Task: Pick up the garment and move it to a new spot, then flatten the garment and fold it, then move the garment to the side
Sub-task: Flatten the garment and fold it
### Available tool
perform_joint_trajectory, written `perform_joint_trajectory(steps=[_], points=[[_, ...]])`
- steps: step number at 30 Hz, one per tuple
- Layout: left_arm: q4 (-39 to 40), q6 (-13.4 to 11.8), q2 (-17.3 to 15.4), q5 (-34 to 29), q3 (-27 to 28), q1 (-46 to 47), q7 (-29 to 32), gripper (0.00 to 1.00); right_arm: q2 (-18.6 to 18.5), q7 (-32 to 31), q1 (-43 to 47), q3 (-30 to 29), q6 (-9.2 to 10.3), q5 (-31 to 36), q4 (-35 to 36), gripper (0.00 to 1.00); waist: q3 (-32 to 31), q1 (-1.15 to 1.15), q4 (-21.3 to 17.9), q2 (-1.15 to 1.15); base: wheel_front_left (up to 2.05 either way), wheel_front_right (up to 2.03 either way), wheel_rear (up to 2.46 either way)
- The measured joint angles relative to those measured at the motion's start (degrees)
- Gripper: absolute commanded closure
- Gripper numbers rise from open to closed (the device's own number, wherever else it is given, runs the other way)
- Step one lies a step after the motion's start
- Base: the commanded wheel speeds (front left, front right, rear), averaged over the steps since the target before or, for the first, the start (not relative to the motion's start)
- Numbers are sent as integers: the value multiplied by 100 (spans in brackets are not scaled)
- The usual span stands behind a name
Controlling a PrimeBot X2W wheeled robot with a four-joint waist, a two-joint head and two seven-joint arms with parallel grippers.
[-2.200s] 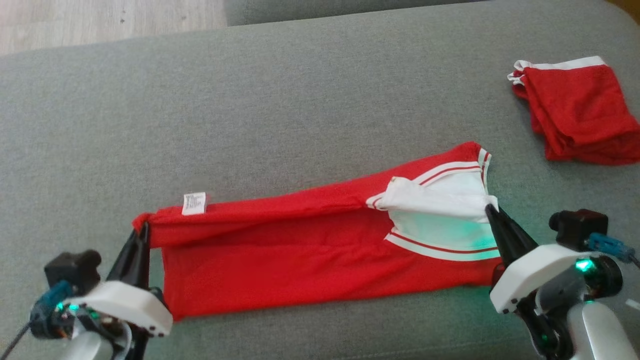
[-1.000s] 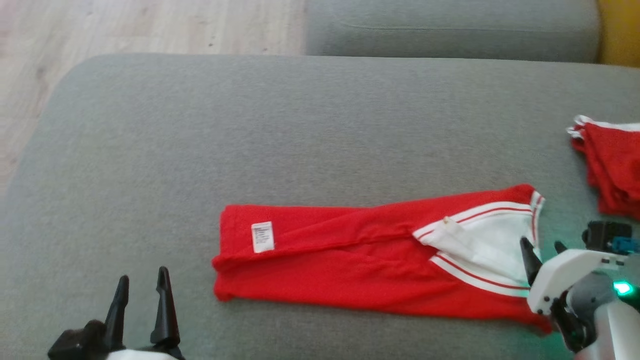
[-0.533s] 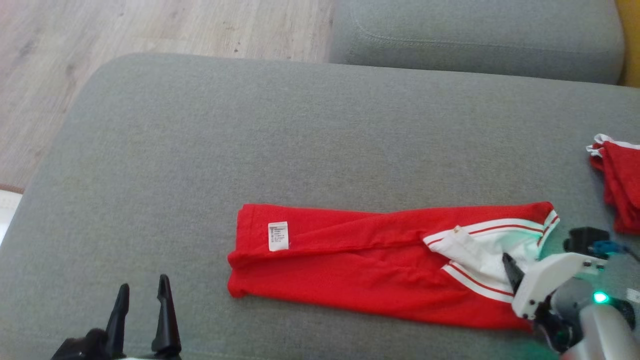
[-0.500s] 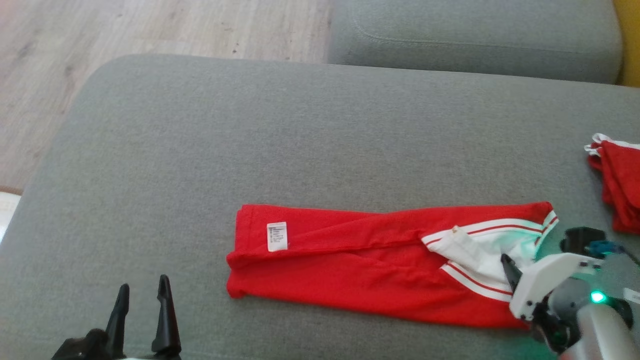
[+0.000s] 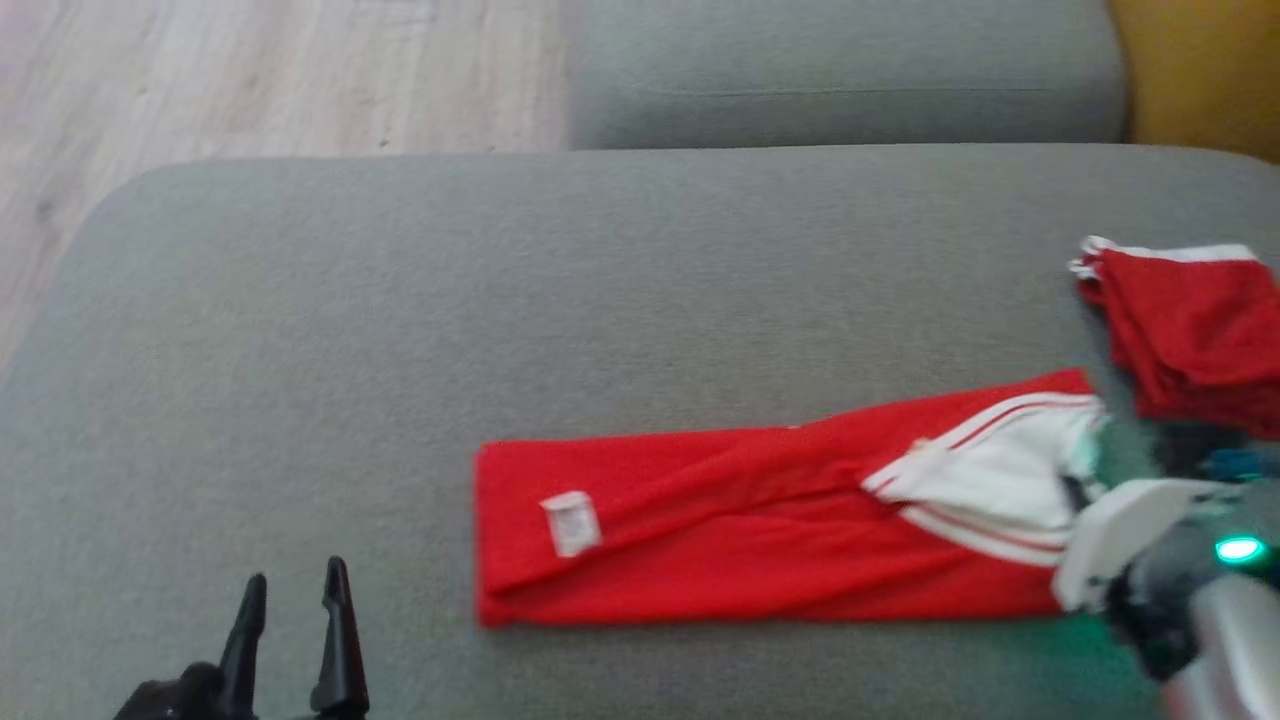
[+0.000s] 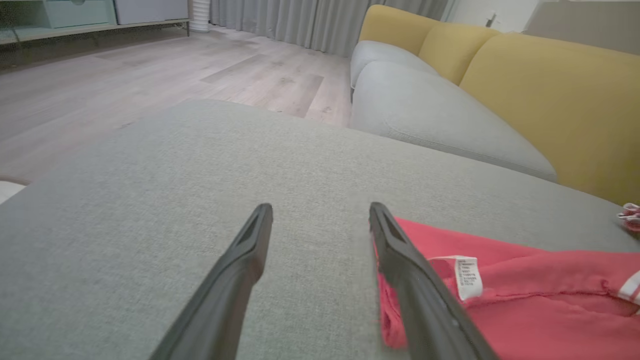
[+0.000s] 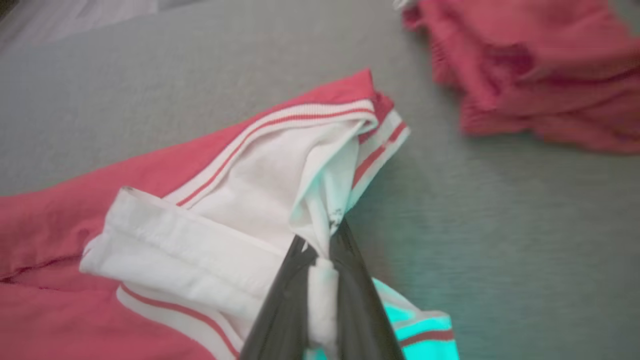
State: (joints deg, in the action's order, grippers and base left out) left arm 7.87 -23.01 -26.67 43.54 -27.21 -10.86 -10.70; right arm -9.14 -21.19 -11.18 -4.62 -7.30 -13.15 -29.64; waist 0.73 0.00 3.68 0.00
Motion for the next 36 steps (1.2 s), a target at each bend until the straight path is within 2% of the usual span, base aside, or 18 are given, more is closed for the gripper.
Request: perform_joint_trajectory(steps=[4,10,20,28,36], points=[[-2,5,37,1,-45,-8,-34,0,-293,-188,145,-274,0,-125,555,100,-46,0,-240,0,0,0,0],[-33,32,85,1,-59,-3,-56,0,-227,-495,580,-332,0,-431,1397,100,-34,0,-420,0,0,0,0],[-91,62,86,1,-76,12,-55,0,245,-976,657,676,1,-832,2585,100,-22,0,-134,0,0,0,0],[-119,85,94,1,-108,32,-55,0,545,-1054,702,1608,1,-1149,2651,100,-12,0,201,0,0,0,0],[-186,135,191,0,-232,216,-54,0,567,-571,193,2666,1,-1785,1795,100,50,0,621,0,0,0,0]])
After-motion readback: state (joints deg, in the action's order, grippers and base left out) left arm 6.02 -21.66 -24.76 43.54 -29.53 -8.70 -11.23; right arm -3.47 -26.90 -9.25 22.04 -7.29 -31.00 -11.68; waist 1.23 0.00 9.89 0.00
